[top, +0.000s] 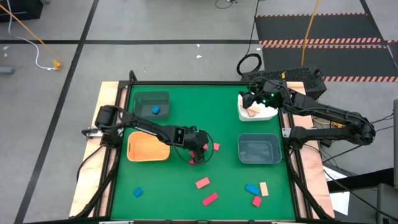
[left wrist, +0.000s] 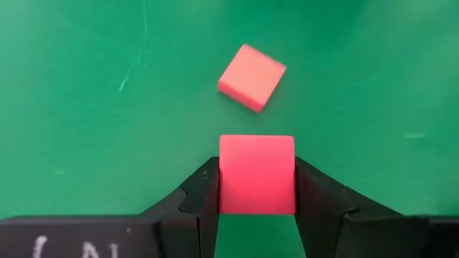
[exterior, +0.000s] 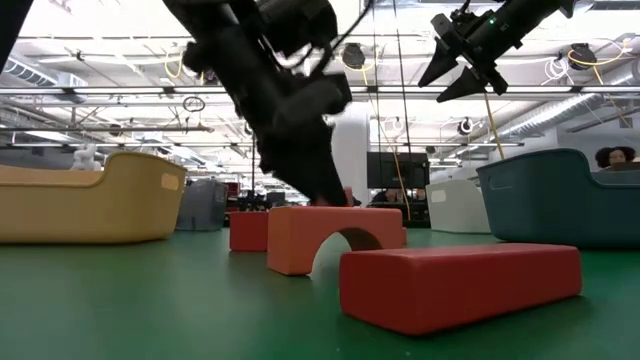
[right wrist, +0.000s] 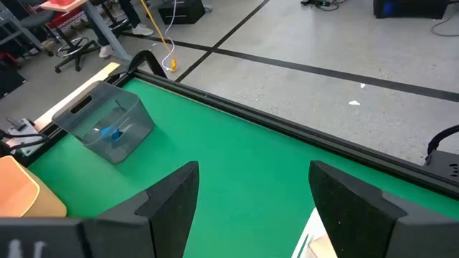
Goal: Sort & place blocks by color
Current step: Put the top right orange block into the yellow bin
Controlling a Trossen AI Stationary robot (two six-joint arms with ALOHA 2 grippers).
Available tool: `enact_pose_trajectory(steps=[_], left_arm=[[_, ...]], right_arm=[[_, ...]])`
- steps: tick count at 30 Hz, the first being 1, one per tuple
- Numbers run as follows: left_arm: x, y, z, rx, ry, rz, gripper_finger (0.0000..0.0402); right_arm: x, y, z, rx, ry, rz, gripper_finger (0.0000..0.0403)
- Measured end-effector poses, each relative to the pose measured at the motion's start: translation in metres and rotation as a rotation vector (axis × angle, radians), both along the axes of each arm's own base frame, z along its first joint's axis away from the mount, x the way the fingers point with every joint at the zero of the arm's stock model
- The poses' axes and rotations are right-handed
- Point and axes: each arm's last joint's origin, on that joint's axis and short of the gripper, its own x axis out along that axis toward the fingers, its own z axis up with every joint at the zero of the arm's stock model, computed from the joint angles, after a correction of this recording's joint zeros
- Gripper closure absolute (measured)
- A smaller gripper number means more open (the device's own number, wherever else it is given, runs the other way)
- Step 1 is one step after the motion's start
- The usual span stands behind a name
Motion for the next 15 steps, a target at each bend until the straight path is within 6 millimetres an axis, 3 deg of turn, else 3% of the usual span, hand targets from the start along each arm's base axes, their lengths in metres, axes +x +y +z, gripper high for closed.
enact_pose_trajectory(steps=[6,12,15], left_arm=[[-0.024,-0.004,0.047,0.035,-0.017,0.049,0.0267],[-0.07,-0.012,0.09,0.063,0.043,0.148,0.0267],[-0.093,-0.017,0.099,0.085,0.125,0.213,0.0267]], right_arm=[[0.0,0.0,0.0,0.0,0.0,0.0,0.0149],[0.0,0.0,0.0,0.0,0.0,0.0,0.0149],[0.0,0.0,0.0,0.0,0.0,0.0,0.0149]])
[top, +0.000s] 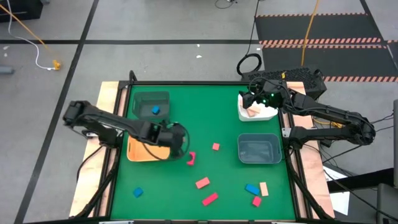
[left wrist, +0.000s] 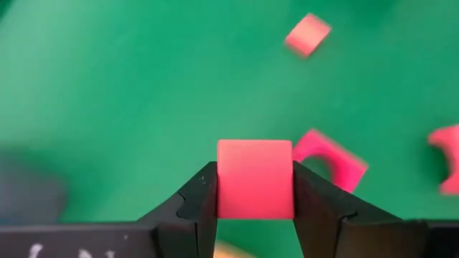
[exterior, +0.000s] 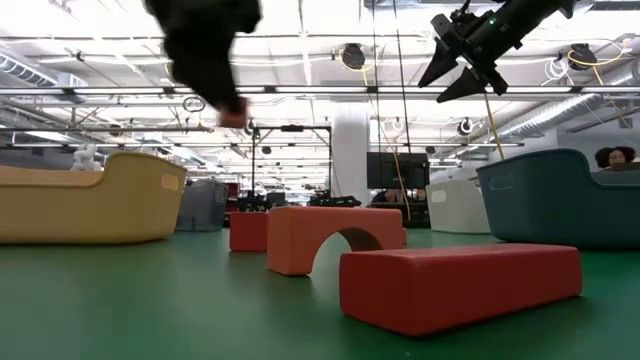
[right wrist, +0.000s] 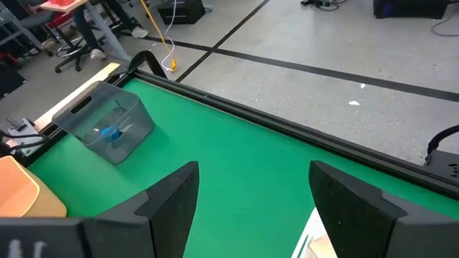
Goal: Sort & place blocks by color
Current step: Put the top right orange block into the yellow bin
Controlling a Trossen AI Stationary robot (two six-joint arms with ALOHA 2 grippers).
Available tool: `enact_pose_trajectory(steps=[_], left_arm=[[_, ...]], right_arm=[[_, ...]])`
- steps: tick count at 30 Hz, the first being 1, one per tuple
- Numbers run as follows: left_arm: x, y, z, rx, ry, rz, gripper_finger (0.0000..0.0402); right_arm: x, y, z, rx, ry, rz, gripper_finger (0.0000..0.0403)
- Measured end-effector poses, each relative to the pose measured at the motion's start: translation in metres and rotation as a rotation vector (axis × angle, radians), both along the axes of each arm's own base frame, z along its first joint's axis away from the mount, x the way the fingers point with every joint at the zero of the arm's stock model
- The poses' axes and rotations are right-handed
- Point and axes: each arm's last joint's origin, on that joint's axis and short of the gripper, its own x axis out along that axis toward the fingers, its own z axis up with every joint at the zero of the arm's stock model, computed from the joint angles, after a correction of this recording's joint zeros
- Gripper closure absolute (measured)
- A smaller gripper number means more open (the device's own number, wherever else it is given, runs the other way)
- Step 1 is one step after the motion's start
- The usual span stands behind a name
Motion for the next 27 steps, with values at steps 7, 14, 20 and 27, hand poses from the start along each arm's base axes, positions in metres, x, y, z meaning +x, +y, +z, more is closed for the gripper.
enact_pose_trajectory(steps=[7,14,20,27], left_arm=[[-0.04,-0.006,0.004,-0.023,0.188,0.215,0.0267],[-0.063,-0.01,-0.01,-0.04,0.347,0.365,0.0267],[-0.076,-0.015,-0.052,-0.12,0.405,0.404,0.0267],[-0.084,-0.018,-0.082,-0.172,0.322,0.482,0.0259]], right_arm=[[0.0,0.0,0.0,0.0,0.0,0.0,0.0149],[0.0,0.0,0.0,0.0,0.0,0.0,0.0149],[0.0,0.0,0.0,0.0,0.0,0.0,0.0149],[0.0,0.0,0.0,0.0,0.0,0.0,0.0149]])
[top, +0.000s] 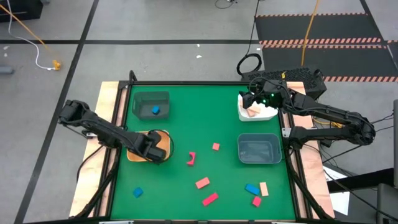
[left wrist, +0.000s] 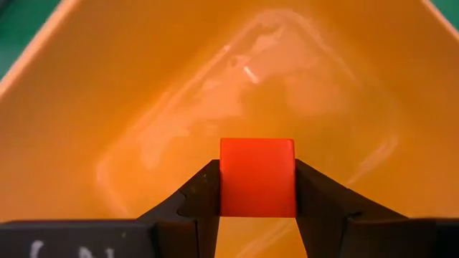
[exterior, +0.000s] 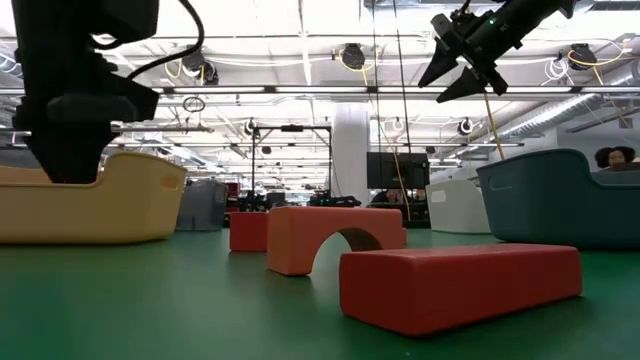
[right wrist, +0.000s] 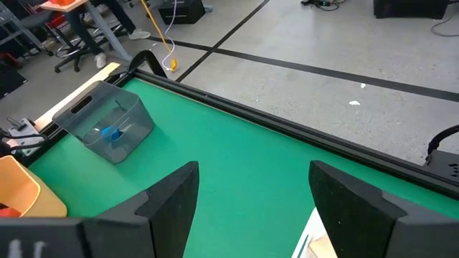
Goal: Sort & place blocks by color
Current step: Put the top right orange block into the yellow bin, then put the left blue block into the black bin
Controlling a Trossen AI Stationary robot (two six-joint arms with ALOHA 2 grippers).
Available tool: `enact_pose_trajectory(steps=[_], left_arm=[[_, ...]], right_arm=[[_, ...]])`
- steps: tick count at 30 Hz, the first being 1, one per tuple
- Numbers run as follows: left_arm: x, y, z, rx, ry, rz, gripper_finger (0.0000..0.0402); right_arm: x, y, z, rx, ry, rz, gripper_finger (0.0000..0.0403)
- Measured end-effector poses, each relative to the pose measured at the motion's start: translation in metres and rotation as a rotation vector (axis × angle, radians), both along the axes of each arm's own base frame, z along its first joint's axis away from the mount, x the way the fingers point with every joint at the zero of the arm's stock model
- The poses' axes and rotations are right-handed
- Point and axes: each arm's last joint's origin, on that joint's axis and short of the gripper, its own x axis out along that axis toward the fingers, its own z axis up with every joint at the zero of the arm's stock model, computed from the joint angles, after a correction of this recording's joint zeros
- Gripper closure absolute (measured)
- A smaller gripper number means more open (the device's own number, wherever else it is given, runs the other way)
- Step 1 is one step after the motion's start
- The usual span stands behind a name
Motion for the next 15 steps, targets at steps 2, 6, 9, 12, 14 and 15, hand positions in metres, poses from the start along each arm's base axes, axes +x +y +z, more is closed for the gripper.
enact_pose_trajectory(steps=[2,6,9,12,14,15], left_arm=[[0.001,-0.001,-0.001,0.008,-0.031,0.036,0.0258],[0.003,-0.001,0.006,0.006,-0.107,0.088,0.0227],[0.002,0.0,0.014,0.011,-0.154,0.089,0.019],[-0.002,0.002,0.022,0.0,-0.192,0.081,0.0157],[-0.005,0.002,0.028,-0.011,-0.218,0.074,0.014],[-0.007,0.002,0.032,-0.019,-0.235,0.07,0.0134]], right_arm=[[0.0,0.0,0.0,0.0,0.0,0.0,0.0149],[0.0,0.0,0.0,0.0,0.0,0.0,0.0149],[0.0,0.0,0.0,0.0,0.0,0.0,0.0149],[0.0,0.0,0.0,0.0,0.0,0.0,0.0149],[0.0,0.0,0.0,0.0,0.0,0.0,0.0149],[0.0,0.0,0.0,0.0,0.0,0.0,0.0149]])
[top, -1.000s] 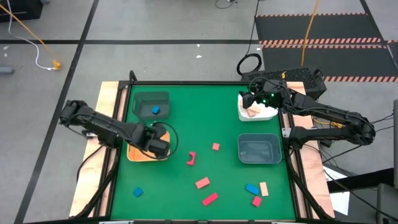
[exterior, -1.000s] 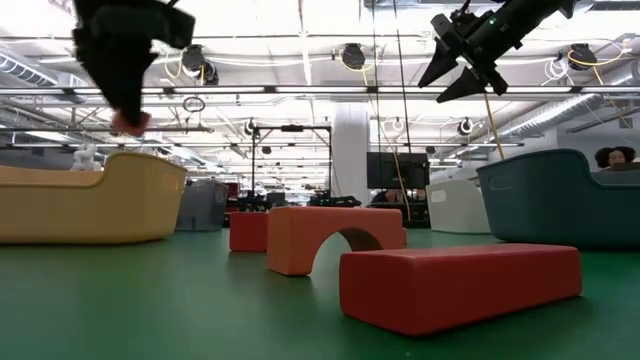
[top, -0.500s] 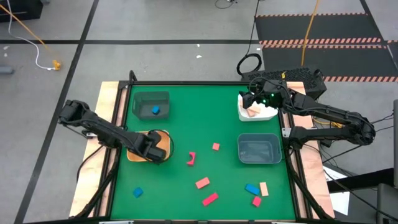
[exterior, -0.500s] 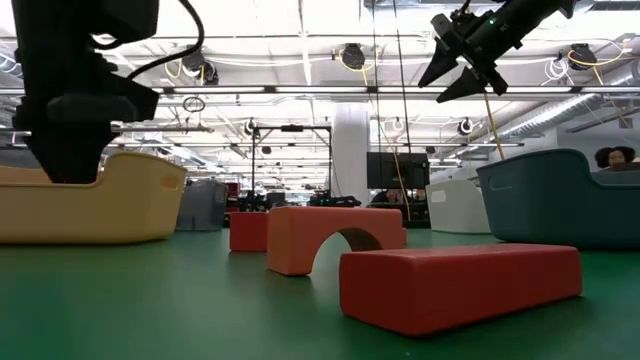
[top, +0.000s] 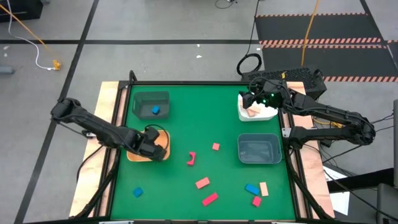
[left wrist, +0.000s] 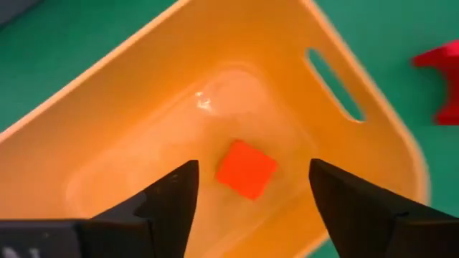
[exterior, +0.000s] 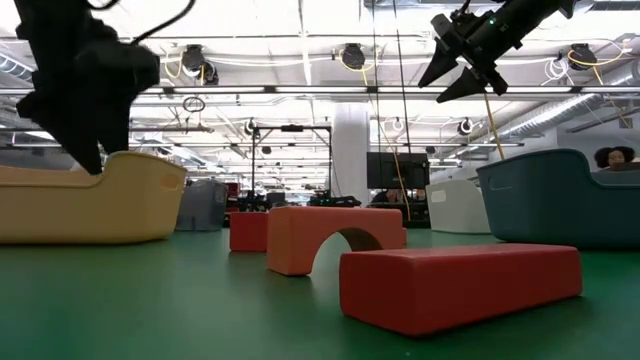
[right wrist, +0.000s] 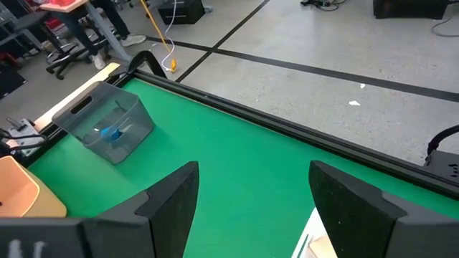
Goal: Sort & place blocks by color
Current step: Put the left blue block into the black bin
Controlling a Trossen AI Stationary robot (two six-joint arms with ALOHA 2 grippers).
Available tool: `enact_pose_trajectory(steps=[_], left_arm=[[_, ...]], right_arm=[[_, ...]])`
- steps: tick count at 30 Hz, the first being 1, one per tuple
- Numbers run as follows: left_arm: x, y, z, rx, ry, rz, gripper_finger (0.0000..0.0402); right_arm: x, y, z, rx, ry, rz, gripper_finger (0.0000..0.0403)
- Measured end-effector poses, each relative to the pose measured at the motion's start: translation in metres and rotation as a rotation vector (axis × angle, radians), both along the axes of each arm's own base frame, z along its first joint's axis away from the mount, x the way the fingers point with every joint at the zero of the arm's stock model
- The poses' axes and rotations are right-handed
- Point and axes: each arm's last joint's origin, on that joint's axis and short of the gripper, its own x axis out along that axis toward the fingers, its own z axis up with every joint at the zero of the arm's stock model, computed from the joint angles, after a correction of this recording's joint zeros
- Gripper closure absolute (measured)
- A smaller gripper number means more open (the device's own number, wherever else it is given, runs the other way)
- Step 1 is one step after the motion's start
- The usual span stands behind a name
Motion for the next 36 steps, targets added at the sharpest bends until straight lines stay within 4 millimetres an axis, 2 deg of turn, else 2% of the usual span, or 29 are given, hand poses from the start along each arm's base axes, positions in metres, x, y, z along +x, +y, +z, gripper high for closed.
enact_pose_trajectory(steps=[4,9,14,18,22,26,36], left_arm=[[-0.009,-0.008,0.017,-0.078,-0.116,-0.029,0.0121],[-0.025,-0.031,0.04,-0.226,-0.298,-0.083,0.012],[-0.036,-0.059,0.044,-0.384,-0.345,-0.088,0.0119],[-0.036,-0.087,0.041,-0.558,-0.314,-0.113,0.0119],[-0.039,-0.104,0.032,-0.66,-0.208,-0.1,0.0119],[-0.042,-0.112,0.019,-0.693,-0.059,-0.055,0.0119],[-0.041,-0.127,-0.02,-0.637,0.226,0.025,0.0119]], right_arm=[[0.0,0.0,0.0,0.0,0.0,0.0,0.0149],[0.0,0.0,0.0,0.0,0.0,0.0,0.0149],[0.0,0.0,0.0,0.0,0.0,0.0,0.0149],[0.0,0.0,0.0,0.0,0.0,0.0,0.0149],[0.0,0.0,0.0,0.0,0.0,0.0,0.0149],[0.0,0.0,0.0,0.0,0.0,0.0,0.0149],[0.0,0.0,0.0,0.0,0.0,0.0,0.0149]])
